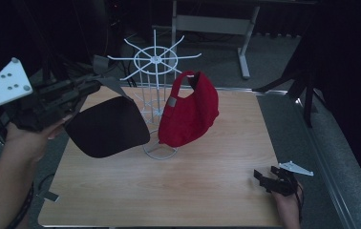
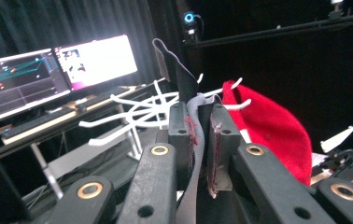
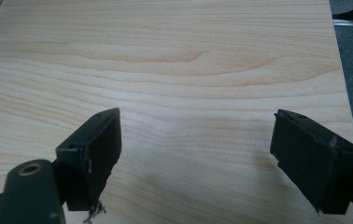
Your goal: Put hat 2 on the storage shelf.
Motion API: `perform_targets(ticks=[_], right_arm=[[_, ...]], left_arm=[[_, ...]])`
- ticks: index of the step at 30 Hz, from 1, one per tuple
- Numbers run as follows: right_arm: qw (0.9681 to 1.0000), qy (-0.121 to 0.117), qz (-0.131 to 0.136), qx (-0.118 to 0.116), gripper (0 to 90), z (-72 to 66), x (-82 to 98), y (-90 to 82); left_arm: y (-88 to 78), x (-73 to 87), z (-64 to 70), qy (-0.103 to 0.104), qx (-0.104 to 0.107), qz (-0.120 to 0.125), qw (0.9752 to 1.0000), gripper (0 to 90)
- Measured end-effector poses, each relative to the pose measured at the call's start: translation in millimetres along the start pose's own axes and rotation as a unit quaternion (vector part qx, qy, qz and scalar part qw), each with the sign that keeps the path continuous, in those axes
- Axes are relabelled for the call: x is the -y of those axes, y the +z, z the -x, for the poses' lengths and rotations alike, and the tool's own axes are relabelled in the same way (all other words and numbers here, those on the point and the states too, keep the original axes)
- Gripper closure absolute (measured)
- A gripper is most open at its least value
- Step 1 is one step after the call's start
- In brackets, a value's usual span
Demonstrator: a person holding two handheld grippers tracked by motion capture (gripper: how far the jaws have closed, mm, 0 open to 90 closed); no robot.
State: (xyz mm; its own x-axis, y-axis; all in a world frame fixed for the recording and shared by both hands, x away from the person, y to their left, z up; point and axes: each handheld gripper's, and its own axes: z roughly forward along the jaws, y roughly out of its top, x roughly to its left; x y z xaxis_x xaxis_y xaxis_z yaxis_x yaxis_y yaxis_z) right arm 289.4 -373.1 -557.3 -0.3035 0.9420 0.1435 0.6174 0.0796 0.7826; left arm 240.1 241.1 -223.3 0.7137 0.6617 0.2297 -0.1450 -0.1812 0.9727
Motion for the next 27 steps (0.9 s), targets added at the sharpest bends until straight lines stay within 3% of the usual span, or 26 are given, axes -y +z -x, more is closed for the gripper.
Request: perform_targets(ticks=[6,14,27], right_arm=[[1.0000,0.000,0.001,0.000,16.4,-0.1,-0.2,-0.2],[1.0000,0.001,0.001,-0.002,16.4,0.4,0.0,-0.2],[1.0000,0.002,0.000,-0.003,16.4,0.8,-0.2,-0.2]], left_arm=[[14.9,-7.9,-1.3,0.008,0.011,-0.010,0.9999,83.1],[32.3,-0.9,-6.0,-0.001,0.018,-0.019,0.9997,83.1],[44.4,12.8,-19.8,-0.018,-0.008,-0.044,0.9988,82.9]])
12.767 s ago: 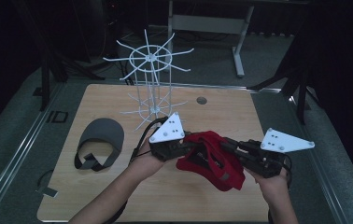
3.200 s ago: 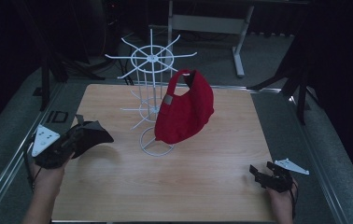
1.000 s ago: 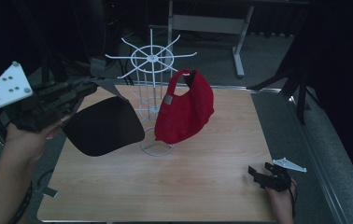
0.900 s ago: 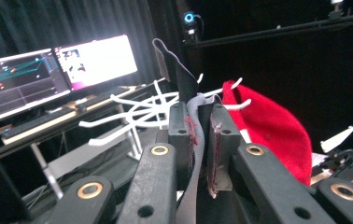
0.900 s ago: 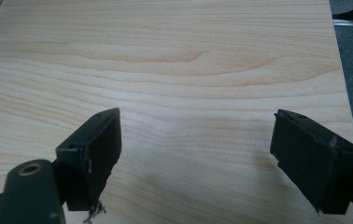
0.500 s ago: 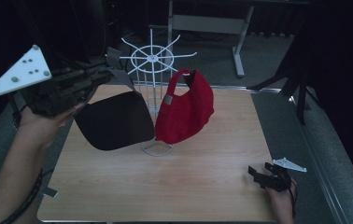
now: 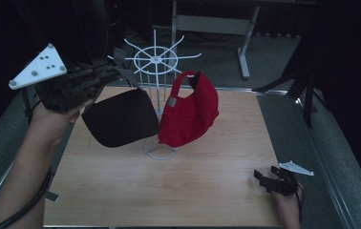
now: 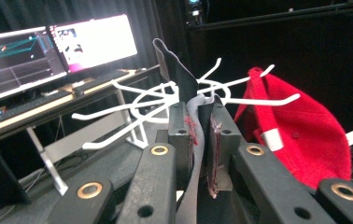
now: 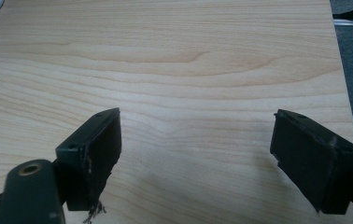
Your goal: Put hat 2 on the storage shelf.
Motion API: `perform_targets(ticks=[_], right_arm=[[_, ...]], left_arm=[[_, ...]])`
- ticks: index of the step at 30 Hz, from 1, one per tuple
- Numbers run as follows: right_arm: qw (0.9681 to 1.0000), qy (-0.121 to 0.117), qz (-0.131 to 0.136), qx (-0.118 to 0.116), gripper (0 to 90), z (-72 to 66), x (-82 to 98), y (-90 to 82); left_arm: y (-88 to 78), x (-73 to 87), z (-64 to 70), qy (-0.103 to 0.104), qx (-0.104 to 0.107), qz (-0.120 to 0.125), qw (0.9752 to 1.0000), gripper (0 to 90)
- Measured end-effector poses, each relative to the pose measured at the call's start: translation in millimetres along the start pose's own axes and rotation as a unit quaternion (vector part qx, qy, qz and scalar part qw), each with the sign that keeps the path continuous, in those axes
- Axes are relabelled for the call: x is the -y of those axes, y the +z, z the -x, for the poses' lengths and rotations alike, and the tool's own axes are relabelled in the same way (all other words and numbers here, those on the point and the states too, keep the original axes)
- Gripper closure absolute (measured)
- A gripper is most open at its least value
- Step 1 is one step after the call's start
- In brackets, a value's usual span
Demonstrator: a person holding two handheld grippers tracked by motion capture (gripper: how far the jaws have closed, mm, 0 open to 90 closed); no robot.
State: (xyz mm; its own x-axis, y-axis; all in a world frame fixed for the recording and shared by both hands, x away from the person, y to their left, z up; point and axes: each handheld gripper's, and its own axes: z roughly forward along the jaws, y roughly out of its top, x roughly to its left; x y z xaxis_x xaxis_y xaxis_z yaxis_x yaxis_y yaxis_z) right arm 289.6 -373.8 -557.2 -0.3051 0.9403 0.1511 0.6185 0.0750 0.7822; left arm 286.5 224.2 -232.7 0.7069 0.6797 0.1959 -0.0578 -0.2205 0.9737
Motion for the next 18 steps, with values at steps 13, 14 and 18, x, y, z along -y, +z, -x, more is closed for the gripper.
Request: perform_targets(ticks=[13,14,18], right_arm=[[1.0000,0.001,0.003,-0.002,16.4,0.0,0.0,-0.8],[1.0000,0.000,0.003,-0.002,16.4,-0.1,0.1,-0.9],[1.0000,-0.001,0.004,-0.003,16.4,-0.1,0.1,-1.0]], left_arm=[[6.0,20.2,-6.1,-0.025,-0.004,-0.015,0.9996,82.7],[6.3,22.7,-5.7,-0.027,-0.003,-0.015,0.9995,82.7],[5.2,31.7,-3.8,-0.028,0.005,-0.014,0.9995,82.3]])
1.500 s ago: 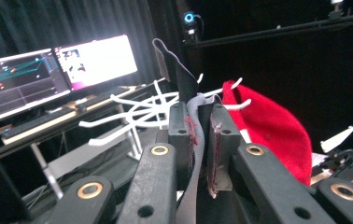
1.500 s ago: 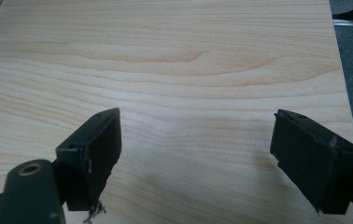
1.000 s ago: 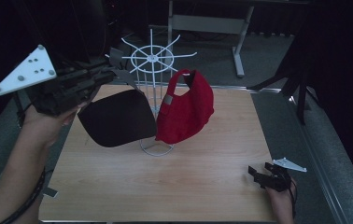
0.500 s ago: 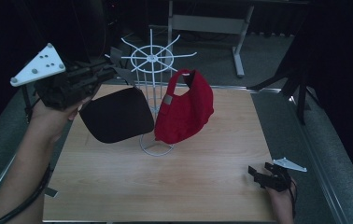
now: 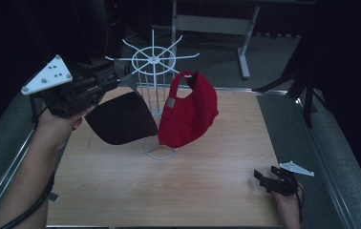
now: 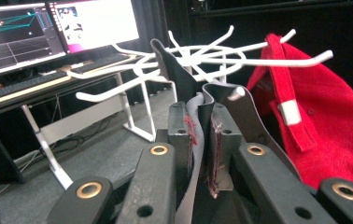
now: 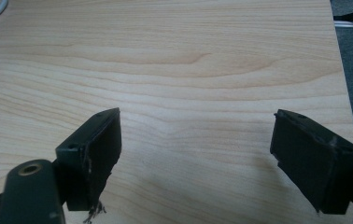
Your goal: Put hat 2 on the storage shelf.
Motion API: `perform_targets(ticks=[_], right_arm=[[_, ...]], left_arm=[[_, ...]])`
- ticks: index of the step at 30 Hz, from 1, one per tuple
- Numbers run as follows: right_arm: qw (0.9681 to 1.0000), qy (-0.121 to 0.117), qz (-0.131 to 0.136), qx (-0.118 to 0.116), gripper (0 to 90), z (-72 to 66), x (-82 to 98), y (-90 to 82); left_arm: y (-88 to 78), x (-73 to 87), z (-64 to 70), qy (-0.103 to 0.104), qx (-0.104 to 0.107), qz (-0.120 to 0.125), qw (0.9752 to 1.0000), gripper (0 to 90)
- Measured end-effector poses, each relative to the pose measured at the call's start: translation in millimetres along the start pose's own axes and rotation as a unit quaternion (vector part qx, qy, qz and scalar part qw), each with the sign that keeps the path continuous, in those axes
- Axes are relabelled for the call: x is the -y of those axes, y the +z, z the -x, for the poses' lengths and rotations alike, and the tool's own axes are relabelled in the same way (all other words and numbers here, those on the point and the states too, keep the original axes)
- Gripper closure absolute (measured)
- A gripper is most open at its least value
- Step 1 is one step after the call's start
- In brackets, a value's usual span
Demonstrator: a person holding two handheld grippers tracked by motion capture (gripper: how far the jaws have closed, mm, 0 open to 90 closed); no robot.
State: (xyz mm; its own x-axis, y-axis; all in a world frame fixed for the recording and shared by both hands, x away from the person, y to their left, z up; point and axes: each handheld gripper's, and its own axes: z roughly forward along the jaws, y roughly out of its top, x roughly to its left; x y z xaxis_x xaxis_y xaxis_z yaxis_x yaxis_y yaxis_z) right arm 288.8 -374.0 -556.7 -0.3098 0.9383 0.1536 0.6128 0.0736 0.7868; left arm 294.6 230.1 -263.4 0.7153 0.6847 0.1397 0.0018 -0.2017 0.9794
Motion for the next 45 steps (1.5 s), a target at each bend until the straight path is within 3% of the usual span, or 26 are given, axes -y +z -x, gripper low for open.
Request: perform_targets(ticks=[5,8,14,17,26,30,45], right_arm=[[1.0000,0.000,0.000,0.000,16.4,0.1,0.1,-0.1],[1.0000,0.000,0.001,0.000,16.4,0.2,0.1,-0.2],[1.0000,0.000,0.001,0.000,16.4,0.1,0.2,-0.2],[1.0000,0.000,0.000,0.000,16.4,0.1,0.3,-0.1],[1.0000,0.000,0.000,0.000,16.4,-0.1,0.4,0.1],[1.0000,0.000,-0.001,0.001,16.4,-0.1,0.6,0.2],[1.0000,0.000,0.001,0.001,16.4,-0.5,0.3,0.0]], left_arm=[[-3.2,6.4,1.7,0.006,0.002,-0.002,1.0000,80.2],[-5.2,8.5,2.2,0.001,0.011,-0.008,0.9999,79.5],[-8.8,14.1,7.1,0.000,0.008,-0.020,0.9998,75.5],[-10.3,19.4,9.2,-0.010,0.011,-0.021,0.9997,73.1],[-18.6,39.6,14.0,-0.027,0.019,-0.022,0.9992,69.8],[-22.1,47.0,17.7,-0.025,0.025,-0.027,0.9990,69.9],[-35.3,89.4,26.7,-0.044,0.020,-0.043,0.9979,70.3]])
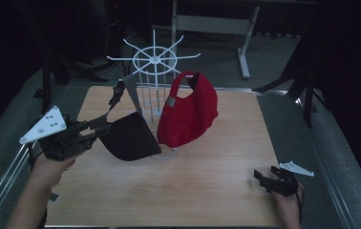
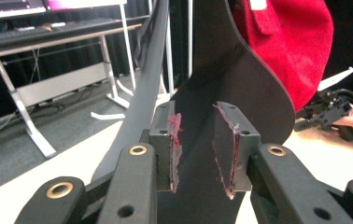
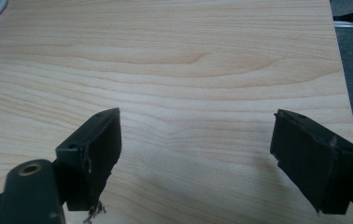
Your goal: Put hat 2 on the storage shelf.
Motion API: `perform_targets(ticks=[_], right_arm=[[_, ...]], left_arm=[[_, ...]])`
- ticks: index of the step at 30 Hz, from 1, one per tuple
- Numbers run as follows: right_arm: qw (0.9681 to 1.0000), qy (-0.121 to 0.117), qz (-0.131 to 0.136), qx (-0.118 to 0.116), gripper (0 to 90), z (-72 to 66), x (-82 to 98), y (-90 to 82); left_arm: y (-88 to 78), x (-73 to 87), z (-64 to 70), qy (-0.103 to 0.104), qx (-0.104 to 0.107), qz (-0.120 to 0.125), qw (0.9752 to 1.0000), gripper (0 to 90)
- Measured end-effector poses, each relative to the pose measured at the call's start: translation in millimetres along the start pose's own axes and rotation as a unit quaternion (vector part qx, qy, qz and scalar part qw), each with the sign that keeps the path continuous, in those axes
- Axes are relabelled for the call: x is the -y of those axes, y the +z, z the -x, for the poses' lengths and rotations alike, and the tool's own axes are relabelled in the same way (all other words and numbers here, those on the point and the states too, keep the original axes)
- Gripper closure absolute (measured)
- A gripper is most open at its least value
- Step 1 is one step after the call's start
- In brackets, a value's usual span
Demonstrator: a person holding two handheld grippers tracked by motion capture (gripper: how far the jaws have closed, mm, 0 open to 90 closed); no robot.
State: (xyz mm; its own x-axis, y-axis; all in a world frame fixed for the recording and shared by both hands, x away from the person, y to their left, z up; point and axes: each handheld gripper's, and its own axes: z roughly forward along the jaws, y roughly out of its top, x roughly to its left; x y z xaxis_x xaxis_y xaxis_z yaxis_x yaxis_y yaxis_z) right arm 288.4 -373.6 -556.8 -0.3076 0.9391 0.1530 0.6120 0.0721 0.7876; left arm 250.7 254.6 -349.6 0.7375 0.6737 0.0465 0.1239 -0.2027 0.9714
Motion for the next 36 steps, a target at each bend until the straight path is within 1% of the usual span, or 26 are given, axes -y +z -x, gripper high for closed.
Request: perform_targets(ticks=[3,9,10,11,13,14,16,19,21,26,27,29,36], right_arm=[[1.0000,0.000,0.001,-0.001,16.5,0.2,0.3,-0.1],[1.0000,0.001,0.005,-0.003,16.5,-0.5,0.0,-1.5],[1.0000,0.000,0.006,-0.002,16.4,-0.5,0.0,-1.6],[1.0000,0.000,0.006,-0.002,16.4,-0.5,0.1,-1.6],[1.0000,-0.001,0.007,-0.003,16.4,-0.2,0.3,-1.6],[1.0000,-0.001,0.006,-0.003,16.4,-0.3,0.3,-1.5],[1.0000,-0.001,0.006,-0.003,16.4,-0.3,0.1,-1.4],[1.0000,-0.001,0.006,-0.003,16.4,-0.3,0.1,-1.4],[1.0000,-0.001,0.006,-0.004,16.4,-0.2,0.2,-1.4],[1.0000,-0.003,0.006,-0.005,16.4,-0.6,0.2,-1.6],[1.0000,-0.004,0.006,-0.005,16.4,-0.6,0.2,-1.6],[1.0000,-0.003,0.006,-0.004,16.4,-0.7,0.2,-1.5],[1.0000,-0.004,0.006,-0.005,16.4,-0.7,0.3,-1.5]], left_arm=[[1.3,11.4,0.3,0.000,-0.001,-0.010,0.9999,71.1],[1.8,29.6,-0.8,-0.006,-0.007,-0.004,1.0000,71.0],[2.1,33.2,-0.6,-0.006,-0.006,-0.008,0.9999,71.0],[2.9,37.3,0.2,-0.009,-0.011,-0.012,0.9998,70.9],[4.0,46.7,0.6,-0.012,-0.008,-0.016,0.9998,70.9],[4.4,51.5,1.0,-0.014,-0.010,-0.016,0.9997,70.9],[4.7,60.9,0.9,-0.024,-0.003,-0.014,0.9996,71.0],[4.6,74.1,1.4,-0.032,-0.005,-0.014,0.9994,71.0],[4.5,81.6,1.8,-0.039,-0.001,-0.014,0.9991,71.1],[5.7,100.9,6.3,-0.039,0.010,-0.036,0.9986,71.0],[5.8,105.4,7.1,-0.042,0.015,-0.039,0.9983,71.0],[6.1,112.5,8.2,-0.044,0.012,-0.046,0.9979,71.0],[7.1,137.3,10.1,-0.063,0.004,-0.063,0.9960,71.0]])
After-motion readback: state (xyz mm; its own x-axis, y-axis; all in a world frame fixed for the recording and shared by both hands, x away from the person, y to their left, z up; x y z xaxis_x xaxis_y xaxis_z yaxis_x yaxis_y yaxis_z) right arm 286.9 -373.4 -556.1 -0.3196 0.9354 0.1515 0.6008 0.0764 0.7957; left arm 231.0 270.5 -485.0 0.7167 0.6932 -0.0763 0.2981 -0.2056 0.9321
